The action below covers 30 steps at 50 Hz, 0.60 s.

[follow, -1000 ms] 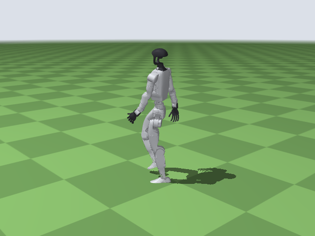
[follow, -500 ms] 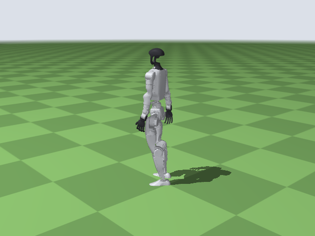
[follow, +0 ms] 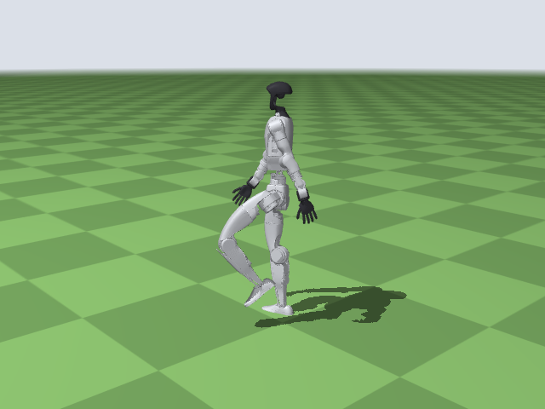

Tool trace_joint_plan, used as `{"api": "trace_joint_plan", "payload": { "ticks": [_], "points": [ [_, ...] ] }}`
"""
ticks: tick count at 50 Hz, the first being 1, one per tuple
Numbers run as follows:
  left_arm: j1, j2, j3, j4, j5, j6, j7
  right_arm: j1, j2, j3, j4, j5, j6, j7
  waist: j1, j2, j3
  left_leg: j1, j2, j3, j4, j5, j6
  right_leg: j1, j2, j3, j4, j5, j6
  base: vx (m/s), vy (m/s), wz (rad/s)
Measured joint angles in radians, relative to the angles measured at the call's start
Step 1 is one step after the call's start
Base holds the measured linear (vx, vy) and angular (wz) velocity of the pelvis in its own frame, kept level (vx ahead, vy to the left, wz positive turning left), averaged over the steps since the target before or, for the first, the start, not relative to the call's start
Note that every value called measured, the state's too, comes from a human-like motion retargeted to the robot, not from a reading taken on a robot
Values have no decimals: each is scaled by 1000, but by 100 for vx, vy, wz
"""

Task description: Upper body actions

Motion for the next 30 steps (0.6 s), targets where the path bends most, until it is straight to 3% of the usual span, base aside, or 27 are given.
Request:
{"api": "trace_joint_plan", "payload": {
  "ticks": [6, 15, 18, 22, 30],
  "points": [
    [34, -24, -10, 30, 32, 17, -22, -99, 32, 15, -79, 23, -9, 42, 86, -21, 27, -179, -26, 38, 146, 3, -12, 21, -31, 24, 12, -7, -14, 0, 2, -18],
    [-15, -27, 45, 30, -95, 23, -64, -68, 54, 41, -63, 8, -28, 48, 87, -30, -9, -139, -56, 22, 21, 19, -34, 40, -62, -23, 21, -35, -16, 6, 4, 23],
    [-46, -17, 58, 22, -99, 26, -65, -29, 55, 39, -33, -13, -32, 34, 72, -24, -34, -57, -54, -9, -76, 20, -34, 37, -59, -37, 14, -38, -10, 6, 4, 24],
    [-81, -7, 67, -7, -99, 22, -59, 28, 47, 31, 31, -43, -36, -2, 54, -19, -66, 125, -140, -27, -333, 54, -55, 29, -65, -41, 5, -37, 6, 7, 5, 8],
    [-135, -4, 74, -63, -105, 8, -18, 174, 21, -17, 129, -110, -30, -65, -26, 27, -148, 475, -318, -115, -962, 138, -198, -5, -21, -55, -16, -32, 38, 14, 3, 10]
  ]
}}
